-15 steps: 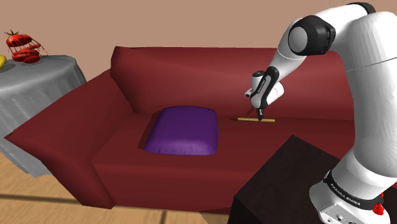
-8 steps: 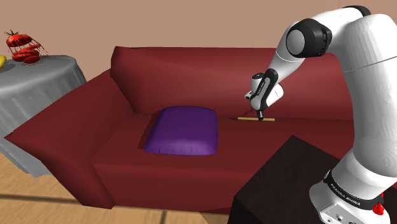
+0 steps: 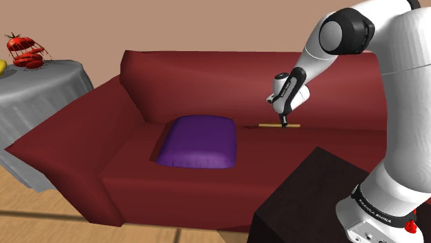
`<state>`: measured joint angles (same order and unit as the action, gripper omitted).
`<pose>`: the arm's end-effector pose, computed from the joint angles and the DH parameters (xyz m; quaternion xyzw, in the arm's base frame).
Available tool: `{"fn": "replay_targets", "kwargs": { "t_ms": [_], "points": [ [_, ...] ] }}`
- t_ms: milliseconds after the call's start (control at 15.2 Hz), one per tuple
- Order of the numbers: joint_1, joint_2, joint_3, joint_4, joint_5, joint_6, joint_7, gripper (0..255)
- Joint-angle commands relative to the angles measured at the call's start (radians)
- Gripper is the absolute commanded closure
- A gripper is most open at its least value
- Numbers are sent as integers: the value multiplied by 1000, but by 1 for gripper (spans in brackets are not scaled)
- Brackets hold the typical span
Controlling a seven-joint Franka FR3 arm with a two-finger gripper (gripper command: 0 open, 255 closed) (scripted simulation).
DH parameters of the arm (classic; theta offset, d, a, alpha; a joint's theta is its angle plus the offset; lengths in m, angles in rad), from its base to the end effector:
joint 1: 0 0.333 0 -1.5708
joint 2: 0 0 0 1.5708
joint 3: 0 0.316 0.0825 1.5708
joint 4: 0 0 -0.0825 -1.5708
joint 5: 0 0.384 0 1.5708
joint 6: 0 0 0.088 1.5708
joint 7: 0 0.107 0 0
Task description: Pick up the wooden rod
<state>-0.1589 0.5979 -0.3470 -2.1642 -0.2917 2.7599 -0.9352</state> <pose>0.4899 -0.2664 0.1309 0.9182 0.3664 -0.0963 0.1160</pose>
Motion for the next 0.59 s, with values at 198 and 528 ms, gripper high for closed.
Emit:
{"fn": "replay_targets", "kwargs": {
  "t_ms": [198,528],
  "points": [
    [8,-68,-10,-23,-7,-43,-11,255],
    [14,-109,-16,-32,-11,-74,-18,255]
  ]
}}
